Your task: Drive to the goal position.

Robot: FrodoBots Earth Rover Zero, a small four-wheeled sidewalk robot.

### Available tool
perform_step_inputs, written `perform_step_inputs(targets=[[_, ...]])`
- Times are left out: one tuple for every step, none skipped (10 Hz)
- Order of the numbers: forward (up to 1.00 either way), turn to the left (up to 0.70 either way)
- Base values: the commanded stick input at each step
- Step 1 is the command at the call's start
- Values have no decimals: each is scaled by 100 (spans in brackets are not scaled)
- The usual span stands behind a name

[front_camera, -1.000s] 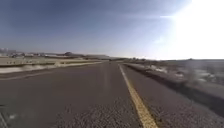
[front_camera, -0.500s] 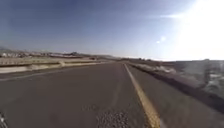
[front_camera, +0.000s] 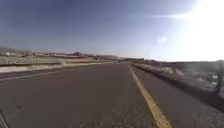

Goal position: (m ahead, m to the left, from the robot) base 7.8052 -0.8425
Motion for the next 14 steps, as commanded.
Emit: perform_step_inputs(targets=[[70, 0], [70, 0], [70, 0], [70, 0], [70, 0], [70, 0], [70, 0], [70, 0], [70, 0], [70, 0], [70, 0], [70, 0], [70, 0], [70, 0]])
